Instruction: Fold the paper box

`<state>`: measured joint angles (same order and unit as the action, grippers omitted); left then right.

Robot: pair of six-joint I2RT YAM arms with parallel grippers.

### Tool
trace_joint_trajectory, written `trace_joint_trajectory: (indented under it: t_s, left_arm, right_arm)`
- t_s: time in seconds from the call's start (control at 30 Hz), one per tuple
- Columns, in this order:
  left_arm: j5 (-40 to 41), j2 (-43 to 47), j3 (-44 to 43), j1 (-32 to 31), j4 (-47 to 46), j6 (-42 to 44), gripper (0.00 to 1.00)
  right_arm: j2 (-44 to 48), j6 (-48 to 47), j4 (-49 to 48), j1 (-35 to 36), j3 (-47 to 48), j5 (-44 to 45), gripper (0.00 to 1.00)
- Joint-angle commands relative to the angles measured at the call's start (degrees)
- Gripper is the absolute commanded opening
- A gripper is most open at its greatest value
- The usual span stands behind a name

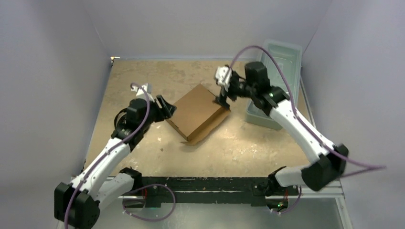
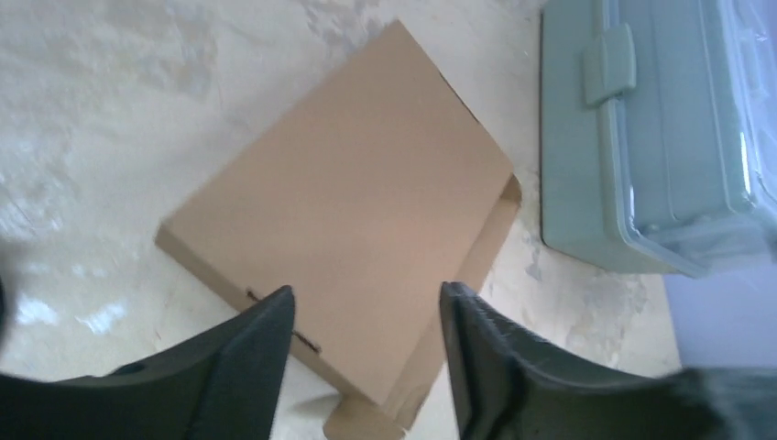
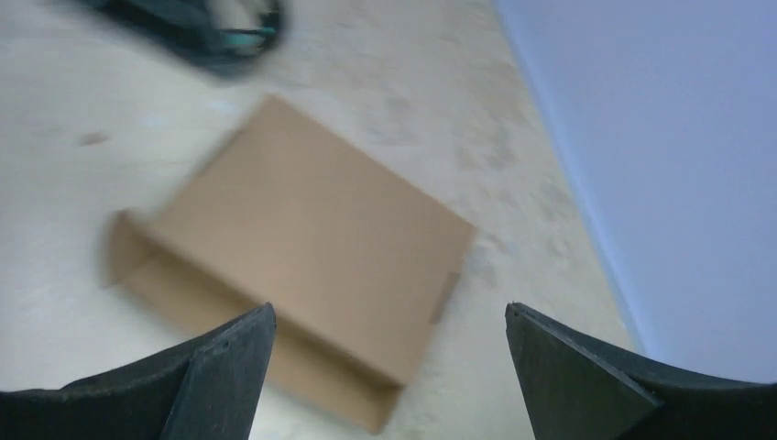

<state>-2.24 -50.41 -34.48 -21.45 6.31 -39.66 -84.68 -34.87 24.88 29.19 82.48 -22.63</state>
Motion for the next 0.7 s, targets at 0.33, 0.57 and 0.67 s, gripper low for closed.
trace_joint_trajectory:
  t_s: [0.33, 0.57, 0.67]
  left_arm:
    - [-15.70, -34.28, -21.35, 14.07, -3.81, 17.91, 0.67]
    - [-19.01, -43.03, -23.53, 16.17, -7.38, 17.21, 0.66]
    - [-20.52, -44.76, -23.09, 17.06, -8.61, 15.91, 0.66]
  right_arm:
    - [12.03, 3.50, -13.68, -1.56, -28.76, -6.68, 0.46]
    - [-0.04, 6.29, -13.96, -0.34, -23.81, 0.69, 0.21]
    - [-3.28, 7.01, -13.97, 0.12, -22.16, 1.73, 0.18]
